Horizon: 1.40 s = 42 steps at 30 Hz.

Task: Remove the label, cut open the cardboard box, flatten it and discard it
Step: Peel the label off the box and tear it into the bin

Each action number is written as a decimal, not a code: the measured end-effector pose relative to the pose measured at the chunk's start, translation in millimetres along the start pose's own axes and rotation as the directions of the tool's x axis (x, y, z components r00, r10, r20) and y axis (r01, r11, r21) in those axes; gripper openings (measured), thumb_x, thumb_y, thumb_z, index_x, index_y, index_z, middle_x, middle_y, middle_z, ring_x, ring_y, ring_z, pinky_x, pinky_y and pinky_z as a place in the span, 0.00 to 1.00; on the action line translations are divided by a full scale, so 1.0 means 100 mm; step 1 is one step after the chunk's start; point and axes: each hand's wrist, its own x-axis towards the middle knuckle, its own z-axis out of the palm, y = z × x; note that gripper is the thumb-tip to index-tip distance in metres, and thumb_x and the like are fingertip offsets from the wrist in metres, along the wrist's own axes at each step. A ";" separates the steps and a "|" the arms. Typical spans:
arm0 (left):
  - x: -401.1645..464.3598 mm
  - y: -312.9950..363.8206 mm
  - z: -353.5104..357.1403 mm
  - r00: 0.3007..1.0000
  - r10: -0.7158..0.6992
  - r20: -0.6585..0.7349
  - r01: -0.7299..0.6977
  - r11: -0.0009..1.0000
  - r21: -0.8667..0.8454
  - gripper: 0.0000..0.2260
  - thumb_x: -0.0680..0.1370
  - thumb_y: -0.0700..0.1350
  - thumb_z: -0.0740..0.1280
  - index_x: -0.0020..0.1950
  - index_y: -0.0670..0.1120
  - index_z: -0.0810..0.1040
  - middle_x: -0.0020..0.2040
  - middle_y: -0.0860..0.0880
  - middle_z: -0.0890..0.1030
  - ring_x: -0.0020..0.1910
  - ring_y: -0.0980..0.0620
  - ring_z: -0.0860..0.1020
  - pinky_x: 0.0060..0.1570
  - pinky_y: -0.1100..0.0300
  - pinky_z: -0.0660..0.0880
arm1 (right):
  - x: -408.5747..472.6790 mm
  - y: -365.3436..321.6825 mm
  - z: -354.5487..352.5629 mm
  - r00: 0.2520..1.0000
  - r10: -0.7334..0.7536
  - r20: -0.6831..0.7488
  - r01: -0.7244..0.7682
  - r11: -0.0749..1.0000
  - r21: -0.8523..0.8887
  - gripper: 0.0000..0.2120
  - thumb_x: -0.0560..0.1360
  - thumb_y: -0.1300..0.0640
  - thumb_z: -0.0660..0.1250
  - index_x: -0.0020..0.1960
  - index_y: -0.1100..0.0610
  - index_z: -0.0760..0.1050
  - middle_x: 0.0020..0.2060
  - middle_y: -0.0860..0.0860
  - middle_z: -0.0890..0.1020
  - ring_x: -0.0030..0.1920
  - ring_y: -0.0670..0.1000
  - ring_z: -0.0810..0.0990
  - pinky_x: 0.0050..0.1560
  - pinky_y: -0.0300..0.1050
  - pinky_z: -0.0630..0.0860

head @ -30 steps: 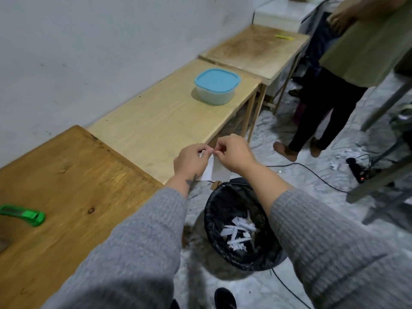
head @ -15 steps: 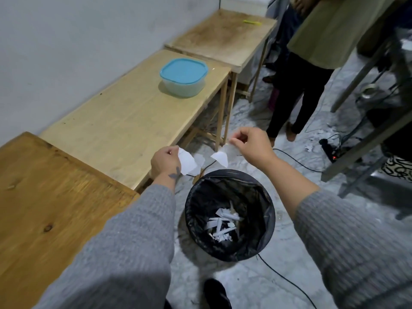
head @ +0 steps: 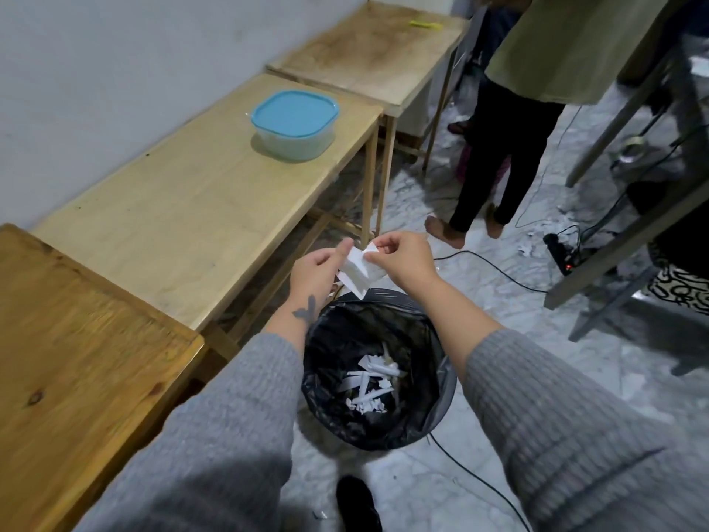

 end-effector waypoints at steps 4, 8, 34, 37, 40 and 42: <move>-0.02 -0.02 -0.03 0.999 0.029 0.030 -0.031 0.998 0.047 0.03 0.75 0.42 0.72 0.43 0.43 0.83 0.36 0.49 0.81 0.33 0.56 0.76 0.35 0.66 0.72 | 0.04 0.00 0.02 0.997 -0.058 0.055 0.056 0.998 0.026 0.20 0.70 0.61 0.74 0.61 0.56 0.78 0.32 0.45 0.72 0.33 0.43 0.70 0.38 0.34 0.67; 0.00 -0.06 -0.07 0.996 0.052 0.075 -0.062 0.989 0.132 0.02 0.75 0.40 0.71 0.44 0.46 0.82 0.37 0.52 0.83 0.34 0.59 0.79 0.36 0.65 0.75 | 0.07 0.00 -0.03 0.977 -0.080 0.196 0.110 0.983 -0.148 0.14 0.72 0.58 0.72 0.57 0.51 0.80 0.51 0.49 0.75 0.52 0.47 0.73 0.55 0.40 0.69; 0.06 -0.01 0.11 0.987 0.003 -0.159 0.005 0.999 0.053 0.12 0.79 0.48 0.66 0.37 0.45 0.79 0.35 0.47 0.77 0.37 0.50 0.72 0.38 0.59 0.68 | -0.10 -0.08 0.11 0.895 -0.407 0.181 0.445 0.830 -0.336 0.10 0.73 0.57 0.67 0.35 0.53 0.70 0.28 0.43 0.70 0.40 0.51 0.71 0.43 0.44 0.65; 0.10 -0.06 0.12 0.957 -0.012 -0.291 0.037 0.996 0.081 0.09 0.79 0.46 0.65 0.43 0.43 0.80 0.41 0.46 0.80 0.42 0.48 0.76 0.42 0.59 0.70 | -0.13 -0.06 0.13 0.899 -0.410 0.151 0.436 0.860 -0.264 0.10 0.72 0.57 0.69 0.34 0.54 0.72 0.29 0.46 0.75 0.39 0.50 0.72 0.41 0.45 0.68; 0.16 -0.18 -0.02 0.912 -0.015 -0.410 0.096 0.979 0.180 0.12 0.81 0.47 0.62 0.50 0.41 0.82 0.48 0.43 0.82 0.47 0.46 0.77 0.47 0.58 0.70 | -0.12 -0.01 0.01 0.937 -0.337 0.096 0.349 0.922 -0.168 0.07 0.73 0.58 0.69 0.38 0.57 0.75 0.30 0.45 0.75 0.35 0.47 0.72 0.35 0.39 0.66; 0.18 -0.25 -0.12 0.905 -0.030 -0.425 0.151 0.956 0.252 0.17 0.83 0.48 0.55 0.55 0.40 0.80 0.52 0.41 0.81 0.52 0.42 0.77 0.51 0.55 0.70 | -0.06 0.08 -0.16 0.957 -0.272 0.096 0.286 0.938 -0.195 0.04 0.73 0.57 0.70 0.42 0.56 0.76 0.31 0.45 0.73 0.33 0.44 0.69 0.31 0.32 0.63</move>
